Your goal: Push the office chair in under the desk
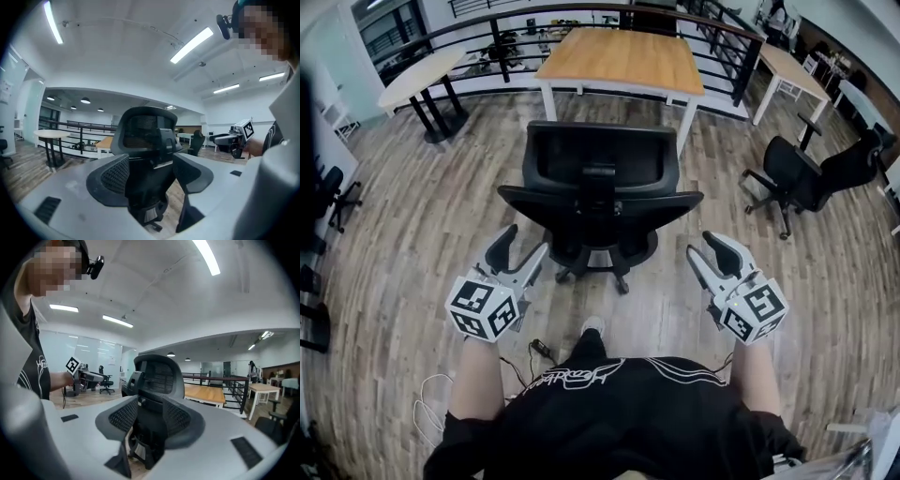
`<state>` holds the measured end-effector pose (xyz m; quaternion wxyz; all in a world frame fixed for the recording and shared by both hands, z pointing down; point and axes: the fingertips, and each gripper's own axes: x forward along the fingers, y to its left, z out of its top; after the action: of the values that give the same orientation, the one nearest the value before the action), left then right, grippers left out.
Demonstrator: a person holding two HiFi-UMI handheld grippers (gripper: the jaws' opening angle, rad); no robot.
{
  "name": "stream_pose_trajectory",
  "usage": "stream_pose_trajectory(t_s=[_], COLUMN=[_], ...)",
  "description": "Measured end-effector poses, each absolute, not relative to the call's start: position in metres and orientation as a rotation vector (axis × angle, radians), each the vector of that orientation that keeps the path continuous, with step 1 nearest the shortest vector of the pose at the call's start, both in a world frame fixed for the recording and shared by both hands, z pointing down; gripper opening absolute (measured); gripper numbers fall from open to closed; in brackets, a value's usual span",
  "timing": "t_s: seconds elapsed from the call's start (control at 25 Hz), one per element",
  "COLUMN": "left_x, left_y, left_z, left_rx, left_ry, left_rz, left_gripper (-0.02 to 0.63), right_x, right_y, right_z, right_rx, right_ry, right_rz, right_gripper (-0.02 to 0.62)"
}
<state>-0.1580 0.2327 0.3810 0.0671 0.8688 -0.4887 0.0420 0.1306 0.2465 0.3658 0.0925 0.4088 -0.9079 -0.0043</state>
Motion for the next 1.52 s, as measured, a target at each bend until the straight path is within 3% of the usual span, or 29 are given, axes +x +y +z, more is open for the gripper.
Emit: stream_pose_trajectory(t_s=[0.28, 0.84, 1.52], left_x=[-0.199, -0.224, -0.225], left_y=[0.171, 0.109, 0.075], left_z=[0.403, 0.463, 0.48], left_rx=[2.633, 2.748, 2.765], left_ry=[-1.587, -1.567, -1.517], left_rz=[0.428, 1.326, 1.672], left_gripper=[0.296, 0.298, 0.27], right_x=[0.127, 0.141, 0.139], right_y=[0.189, 0.119, 0.099], right_z=[0.385, 0.438, 0.459], right_rx=[1.214, 1.158, 1.02], right_ry=[-2.422, -1.97, -1.805], right_rz=[-0.236, -0.472, -0.57], right_gripper=[0.256, 0.261, 0.242])
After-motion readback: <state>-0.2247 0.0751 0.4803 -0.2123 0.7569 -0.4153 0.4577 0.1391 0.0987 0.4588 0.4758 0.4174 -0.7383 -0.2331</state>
